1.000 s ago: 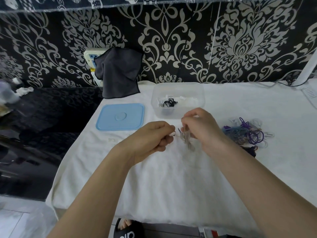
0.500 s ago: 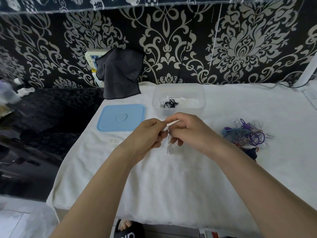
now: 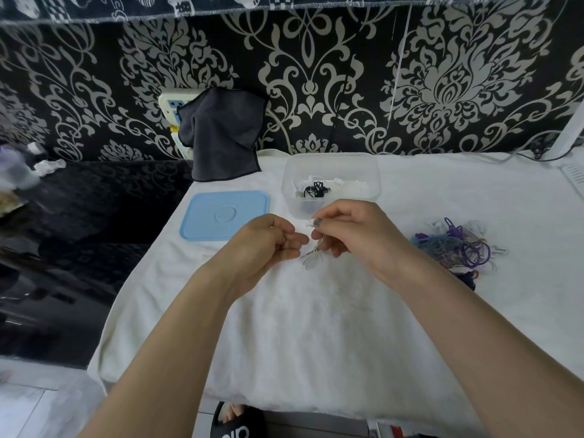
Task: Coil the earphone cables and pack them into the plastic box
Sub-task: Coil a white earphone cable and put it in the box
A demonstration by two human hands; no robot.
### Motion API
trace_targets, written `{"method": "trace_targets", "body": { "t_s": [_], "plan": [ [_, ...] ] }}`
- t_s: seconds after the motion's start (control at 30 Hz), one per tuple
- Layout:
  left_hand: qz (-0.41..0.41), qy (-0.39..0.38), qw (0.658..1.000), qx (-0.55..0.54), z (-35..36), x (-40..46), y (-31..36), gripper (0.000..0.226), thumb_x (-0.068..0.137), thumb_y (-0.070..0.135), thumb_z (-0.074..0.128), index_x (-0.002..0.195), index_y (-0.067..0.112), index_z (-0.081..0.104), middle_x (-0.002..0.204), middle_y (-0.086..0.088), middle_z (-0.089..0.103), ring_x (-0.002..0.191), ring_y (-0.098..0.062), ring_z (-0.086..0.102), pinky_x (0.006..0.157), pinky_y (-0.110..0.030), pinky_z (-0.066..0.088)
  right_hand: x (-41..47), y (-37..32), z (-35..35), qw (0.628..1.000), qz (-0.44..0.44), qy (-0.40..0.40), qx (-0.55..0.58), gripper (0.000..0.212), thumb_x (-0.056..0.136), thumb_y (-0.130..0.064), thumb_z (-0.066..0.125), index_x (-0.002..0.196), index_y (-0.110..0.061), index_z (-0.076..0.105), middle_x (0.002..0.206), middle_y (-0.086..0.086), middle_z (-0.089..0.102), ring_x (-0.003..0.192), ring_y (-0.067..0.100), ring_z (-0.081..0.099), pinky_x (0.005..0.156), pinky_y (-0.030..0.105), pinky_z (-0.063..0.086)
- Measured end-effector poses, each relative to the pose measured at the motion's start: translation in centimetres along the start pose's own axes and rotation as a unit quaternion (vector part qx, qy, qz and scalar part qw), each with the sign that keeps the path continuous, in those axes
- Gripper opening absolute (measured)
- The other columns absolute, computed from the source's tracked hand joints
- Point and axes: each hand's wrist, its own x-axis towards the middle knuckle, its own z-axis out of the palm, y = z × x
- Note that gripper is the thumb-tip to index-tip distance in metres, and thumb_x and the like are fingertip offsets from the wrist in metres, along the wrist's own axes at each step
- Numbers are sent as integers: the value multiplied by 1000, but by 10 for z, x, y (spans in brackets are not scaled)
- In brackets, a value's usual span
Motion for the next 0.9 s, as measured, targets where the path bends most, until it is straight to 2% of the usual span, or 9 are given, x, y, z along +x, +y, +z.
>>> {"method": "trace_targets", "body": {
  "t_s": [0.13, 0.23, 0.37, 0.43, 0.53, 0.63, 0.73, 0.9],
  "plan": [
    [49, 9, 998, 45, -2, -4, -2, 13, 100, -8, 47, 99, 3, 55, 104, -22, 74, 88, -22, 72, 66, -15, 57, 0, -3, 2, 1000, 7, 6, -8, 8, 93, -10, 65, 95, -7, 71, 81, 7, 77, 60, 15, 63, 53, 27, 46],
    [105, 13, 990, 91, -2, -5, -2, 6, 97, -4, 58, 102, -2, 57, 96, -18, 77, 93, -23, 76, 85, -23, 60, -2, -5, 3, 1000, 10, 4, -8, 8, 92, -11, 65, 96, -7, 71, 81, 7, 76, 57, 14, 61, 51, 27, 43],
    [142, 7, 980, 140, 0, -11, 2, 6, 94, -1, 65, 97, -6, 67, 87, -17, 78, 90, -23, 77, 81, -20, 59, -2, -7, 5, 1000, 18, 3, -11, 9, 92, -11, 64, 97, -7, 71, 79, 6, 76, 56, 13, 60, 51, 26, 44],
    [149, 7, 978, 145, 0, -14, 4, 7, 92, 1, 68, 96, -5, 69, 85, -14, 78, 89, -22, 77, 84, -21, 59, -2, -8, 5, 1000, 20, 3, -13, 9, 92, -11, 64, 96, -7, 71, 79, 5, 76, 56, 13, 59, 51, 25, 44],
    [152, -6, 976, 153, 0, -16, 5, 8, 92, 4, 68, 99, 1, 72, 86, -5, 80, 92, -14, 76, 91, -22, 57, -3, -9, 5, 1000, 16, 3, -15, 9, 92, -12, 64, 95, -7, 71, 81, 6, 77, 57, 13, 58, 52, 25, 45],
    [151, -26, 977, 149, -1, -16, 4, 15, 93, -2, 63, 104, 3, 71, 96, -6, 80, 100, -13, 75, 95, -23, 56, -3, -10, 6, 1000, 12, 6, -11, 9, 92, -12, 64, 94, -7, 71, 82, 7, 77, 57, 13, 57, 52, 25, 45],
    [159, -36, 977, 139, -3, -16, 3, 21, 97, -10, 53, 106, -1, 70, 96, -9, 80, 101, -14, 75, 93, -21, 56, -2, -10, 6, 1000, 12, 6, -9, 8, 92, -12, 64, 93, -8, 71, 82, 7, 77, 57, 13, 57, 52, 24, 44],
    [170, -44, 976, 125, -5, -17, 3, 20, 99, -10, 48, 109, -5, 64, 94, -17, 78, 100, -20, 75, 88, -21, 58, -2, -9, 8, 1000, 12, 8, -12, 8, 91, -12, 65, 93, -9, 71, 78, 7, 75, 55, 12, 57, 52, 25, 45]
  ]
}}
